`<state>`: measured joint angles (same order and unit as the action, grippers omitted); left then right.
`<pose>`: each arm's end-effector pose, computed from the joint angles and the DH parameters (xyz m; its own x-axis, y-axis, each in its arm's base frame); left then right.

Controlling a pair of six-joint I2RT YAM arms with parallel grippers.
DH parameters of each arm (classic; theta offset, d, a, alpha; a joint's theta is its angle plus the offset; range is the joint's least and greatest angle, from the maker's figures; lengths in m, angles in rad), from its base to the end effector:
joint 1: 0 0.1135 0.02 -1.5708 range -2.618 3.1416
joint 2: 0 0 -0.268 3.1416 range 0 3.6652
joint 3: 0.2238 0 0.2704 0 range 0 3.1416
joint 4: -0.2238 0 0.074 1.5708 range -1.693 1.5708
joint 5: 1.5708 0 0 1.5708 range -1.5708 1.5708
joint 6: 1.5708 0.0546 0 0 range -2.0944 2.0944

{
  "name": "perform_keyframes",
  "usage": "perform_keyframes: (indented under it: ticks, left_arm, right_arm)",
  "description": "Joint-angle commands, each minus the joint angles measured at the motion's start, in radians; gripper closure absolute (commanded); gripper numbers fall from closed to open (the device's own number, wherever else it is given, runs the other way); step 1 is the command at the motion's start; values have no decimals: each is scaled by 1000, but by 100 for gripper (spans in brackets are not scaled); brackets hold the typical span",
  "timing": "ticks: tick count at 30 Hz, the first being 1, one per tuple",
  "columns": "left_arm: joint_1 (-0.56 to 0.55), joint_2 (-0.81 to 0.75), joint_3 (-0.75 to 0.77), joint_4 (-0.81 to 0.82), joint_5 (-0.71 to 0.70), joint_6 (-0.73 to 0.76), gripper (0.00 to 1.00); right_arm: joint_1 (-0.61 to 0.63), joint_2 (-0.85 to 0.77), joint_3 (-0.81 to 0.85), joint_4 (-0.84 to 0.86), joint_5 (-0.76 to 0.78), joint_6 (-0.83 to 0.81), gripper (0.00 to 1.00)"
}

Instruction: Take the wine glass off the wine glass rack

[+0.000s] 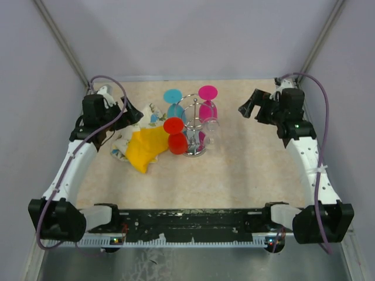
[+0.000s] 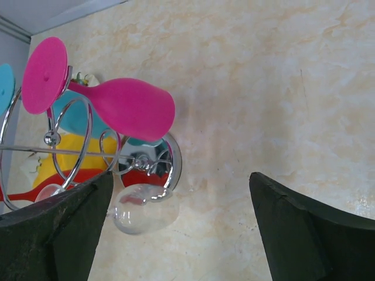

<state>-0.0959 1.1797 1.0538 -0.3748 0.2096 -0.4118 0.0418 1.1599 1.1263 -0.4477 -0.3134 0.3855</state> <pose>0.2962 -0.0399 0.3265 -0.5481 -0.3406 -0.7639 0.0611 0.8946 -0.4427 0.2892 0.0289 0.3520 -0.5462 0.3352 -0.7677 -0.1159 0.8774 0.4656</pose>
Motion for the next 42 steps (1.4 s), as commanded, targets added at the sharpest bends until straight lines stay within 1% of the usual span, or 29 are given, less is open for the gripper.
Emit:
perform_keyframes:
  ticks: [1, 3, 6, 10, 13, 15, 18, 20, 22, 25, 29, 31, 34, 36, 37, 40, 42]
  left_arm:
    - [-4, 57, 37, 9, -37, 14, 0]
    - [-2, 108, 42, -4, -66, 3, 0]
    - [-2, 190, 40, -27, -58, -18, 0]
    - [-22, 275, 15, -86, -53, -53, 0]
    - [-42, 296, -19, -109, -92, -74, 0]
    - [-64, 310, -16, -147, -113, -88, 0]
    - [-105, 342, 8, -198, -188, -127, 0]
    - [-116, 384, 25, -241, -266, -195, 0]
    - [-117, 460, 62, -284, -246, -206, 0]
    - [-120, 601, 181, -381, -223, -232, 0]
    - [-114, 754, 286, -434, -233, -248, 0]
    - [-87, 819, 344, -447, -251, -250, 0]
    - [-13, 906, 460, -446, -220, -235, 0]
    - [45, 990, 580, -458, -207, -204, 0]
    - [63, 1035, 653, -467, -227, -164, 0]
    - [110, 1184, 921, -539, -268, -62, 0]
    - [144, 1264, 1068, -557, -284, -23, 0]
  right_arm:
    - [7, 1, 33, 31, 39, 11, 1]
    - [9, 30, 53, -11, 39, 16, 1]
    - [15, 50, 39, 13, -19, 14, 1]
    - [24, 28, 24, 34, 6, -12, 1]
    - [23, -2, 14, 42, 32, -45, 1]
    - [24, -13, 11, 39, 47, -58, 1]
    - [24, -19, 4, 39, 59, -69, 1]
    - [23, -19, -8, 48, 57, -69, 1]
    - [24, -19, -28, 66, 44, -55, 1]
    - [24, -28, -61, 89, 15, -24, 1]
    - [24, -54, -76, 97, 14, -14, 1]
    - [24, -71, -72, 92, 26, -18, 1]
    - [24, -91, -69, 90, 28, -19, 1]
    - [24, -97, -69, 90, 20, -19, 1]
    - [24, -98, -70, 92, 20, -21, 1]
    - [24, -91, -71, 90, 27, -22, 1]
    - [24, -82, -69, 89, 16, -19, 1]
